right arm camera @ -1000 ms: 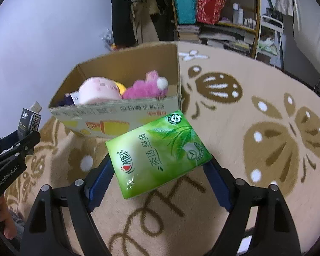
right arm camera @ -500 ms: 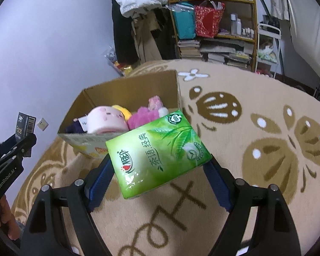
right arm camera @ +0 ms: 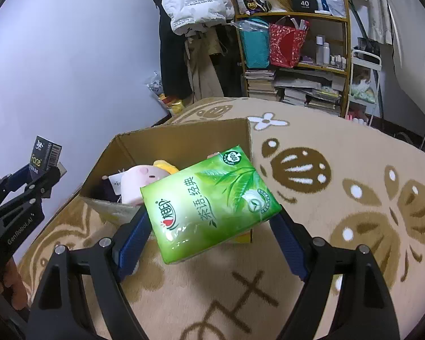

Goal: Organize soft objects
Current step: 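Carry the black pack with the left tool while the right tool carries the green pack, then drop both tissue packs into the box and open both tools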

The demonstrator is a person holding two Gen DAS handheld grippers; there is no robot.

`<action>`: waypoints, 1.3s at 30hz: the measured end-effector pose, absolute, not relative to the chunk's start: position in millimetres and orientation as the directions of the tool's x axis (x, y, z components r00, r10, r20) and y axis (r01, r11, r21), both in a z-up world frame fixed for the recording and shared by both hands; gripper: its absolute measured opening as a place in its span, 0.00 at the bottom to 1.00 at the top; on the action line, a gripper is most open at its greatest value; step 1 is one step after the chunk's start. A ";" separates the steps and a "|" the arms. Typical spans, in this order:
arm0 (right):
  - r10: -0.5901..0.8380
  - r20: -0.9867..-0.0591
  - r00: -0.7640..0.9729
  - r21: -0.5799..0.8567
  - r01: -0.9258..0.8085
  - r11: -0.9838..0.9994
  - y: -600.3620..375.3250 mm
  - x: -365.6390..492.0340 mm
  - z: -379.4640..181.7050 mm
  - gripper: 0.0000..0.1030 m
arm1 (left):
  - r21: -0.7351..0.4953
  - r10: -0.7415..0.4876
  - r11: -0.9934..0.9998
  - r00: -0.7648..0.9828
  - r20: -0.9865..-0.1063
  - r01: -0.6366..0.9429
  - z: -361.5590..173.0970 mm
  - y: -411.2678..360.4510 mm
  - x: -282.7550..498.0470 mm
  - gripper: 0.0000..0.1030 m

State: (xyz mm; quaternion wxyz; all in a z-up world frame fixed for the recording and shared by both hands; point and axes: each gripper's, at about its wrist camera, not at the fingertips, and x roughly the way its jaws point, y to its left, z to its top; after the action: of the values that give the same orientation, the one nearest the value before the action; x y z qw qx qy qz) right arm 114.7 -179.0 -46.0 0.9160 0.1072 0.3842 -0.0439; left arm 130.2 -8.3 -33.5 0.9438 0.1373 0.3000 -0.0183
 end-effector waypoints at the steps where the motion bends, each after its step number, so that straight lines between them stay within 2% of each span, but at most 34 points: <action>1: 0.004 -0.711 0.703 0.163 0.159 0.974 -179.1 116.9 -46.6 0.85 | 0.245 0.048 0.963 0.820 -0.570 0.114 -34.1 -8.0 133.3 0.47; 15: 0.034 -0.680 0.732 0.163 0.105 0.981 -172.4 150.0 -52.4 0.85 | 0.241 0.048 0.964 0.813 -0.580 0.115 -45.1 -8.4 166.0 0.47; 20: 0.043 -0.686 0.727 0.160 0.093 0.983 -168.9 159.1 -59.2 0.85 | 0.189 0.019 0.974 0.792 -0.610 0.123 -46.6 -9.0 181.4 0.47; 36: 0.026 -0.688 0.725 0.132 0.091 0.987 -163.4 180.1 -73.4 0.85 | 0.248 0.018 0.951 0.770 -0.637 0.184 -71.3 -33.1 204.3 0.48; 39: 0.030 -0.697 0.716 0.142 0.097 0.985 -165.0 181.3 -76.7 0.85 | 0.261 0.035 0.950 0.769 -0.639 0.173 -73.6 -33.1 204.7 0.55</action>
State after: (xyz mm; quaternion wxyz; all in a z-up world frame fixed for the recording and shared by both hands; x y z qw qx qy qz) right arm 181.3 -165.0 -76.7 0.9226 0.0843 0.3761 -0.0180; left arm 204.7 -33.1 -73.6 0.9277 0.1543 0.3380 -0.0372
